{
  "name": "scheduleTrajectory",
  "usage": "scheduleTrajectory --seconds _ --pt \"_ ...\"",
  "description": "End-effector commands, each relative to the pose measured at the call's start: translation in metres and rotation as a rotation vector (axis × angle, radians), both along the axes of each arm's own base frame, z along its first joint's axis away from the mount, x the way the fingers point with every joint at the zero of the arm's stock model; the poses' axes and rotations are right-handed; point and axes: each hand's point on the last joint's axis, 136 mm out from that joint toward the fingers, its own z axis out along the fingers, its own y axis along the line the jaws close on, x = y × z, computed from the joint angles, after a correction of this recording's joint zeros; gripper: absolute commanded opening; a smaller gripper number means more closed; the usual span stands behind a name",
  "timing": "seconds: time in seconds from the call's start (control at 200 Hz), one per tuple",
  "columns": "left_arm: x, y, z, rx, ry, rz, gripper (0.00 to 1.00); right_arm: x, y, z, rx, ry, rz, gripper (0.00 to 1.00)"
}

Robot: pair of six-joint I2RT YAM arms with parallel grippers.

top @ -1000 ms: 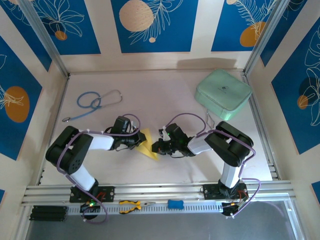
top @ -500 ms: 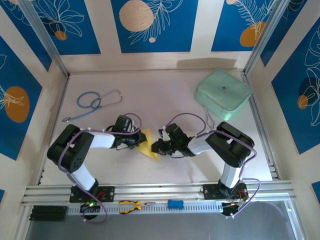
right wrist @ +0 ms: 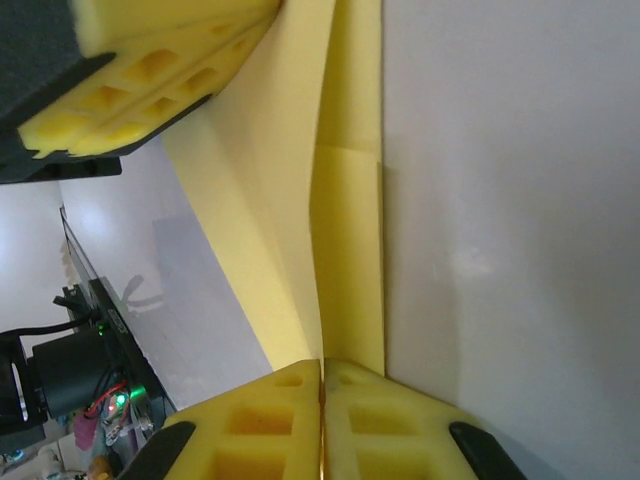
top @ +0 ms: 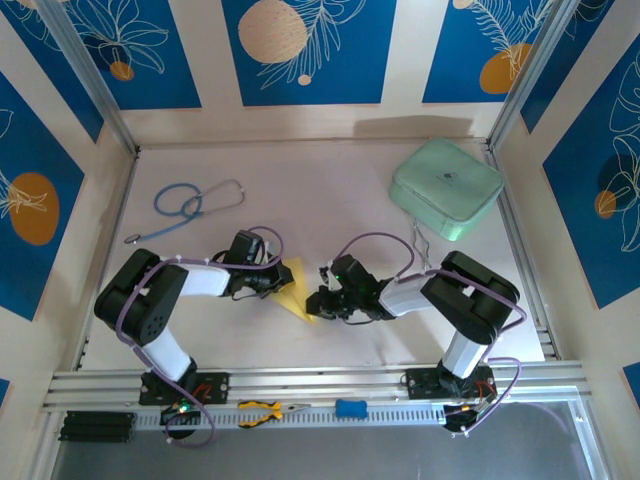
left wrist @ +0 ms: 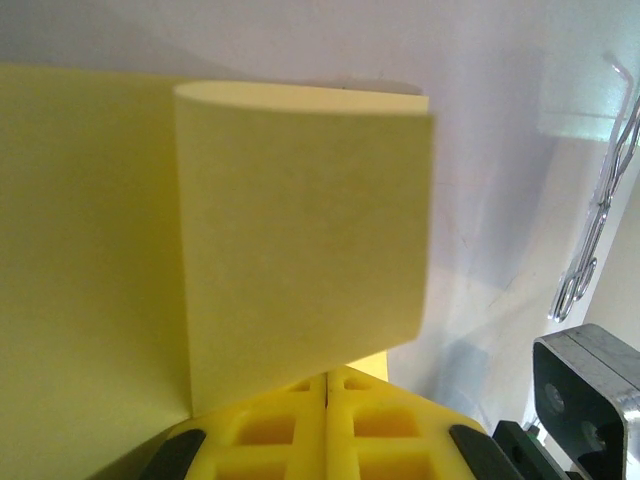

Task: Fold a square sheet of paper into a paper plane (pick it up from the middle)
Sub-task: Fourth fold the wing at the center of the table.

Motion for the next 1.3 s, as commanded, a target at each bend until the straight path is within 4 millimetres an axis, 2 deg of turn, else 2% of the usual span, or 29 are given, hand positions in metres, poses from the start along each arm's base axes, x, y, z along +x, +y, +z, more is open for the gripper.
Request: scheduleTrajectory --seconds 0.0,0.135,0.305,0.6,0.71,0.835,0.945,1.07,1.295 --pt "-0.012 0.008 -0.019 0.063 0.058 -0.004 0.00 -0.023 -0.016 -0.017 -0.058 0.092 0.010 0.09" --pt "-0.012 0.009 -0.020 0.064 0.058 -0.003 0.00 -0.029 -0.013 -0.014 -0.041 0.109 0.038 0.10" --pt "-0.013 0.009 -0.020 0.066 0.059 -0.001 0.00 -0.036 -0.019 -0.015 -0.047 0.132 0.032 0.10" --pt "-0.013 0.010 -0.022 0.066 0.064 0.002 0.00 -0.052 -0.019 -0.027 -0.071 0.194 0.069 0.08" --pt "-0.014 0.010 -0.022 0.067 0.063 0.000 0.00 -0.055 -0.017 -0.025 -0.056 0.196 0.084 0.08" --pt "-0.013 0.009 -0.021 0.063 0.058 0.002 0.00 -0.049 -0.015 -0.018 -0.046 0.162 0.082 0.13" --pt "-0.013 0.009 -0.020 0.058 0.059 0.000 0.00 -0.036 -0.008 0.003 0.000 0.093 0.072 0.18" --pt "-0.013 0.008 -0.020 0.051 0.057 0.000 0.00 -0.019 -0.011 0.023 0.028 0.023 0.026 0.23" --pt "-0.013 0.006 -0.019 0.041 0.054 -0.003 0.00 -0.002 -0.020 0.033 0.026 -0.001 -0.042 0.27"
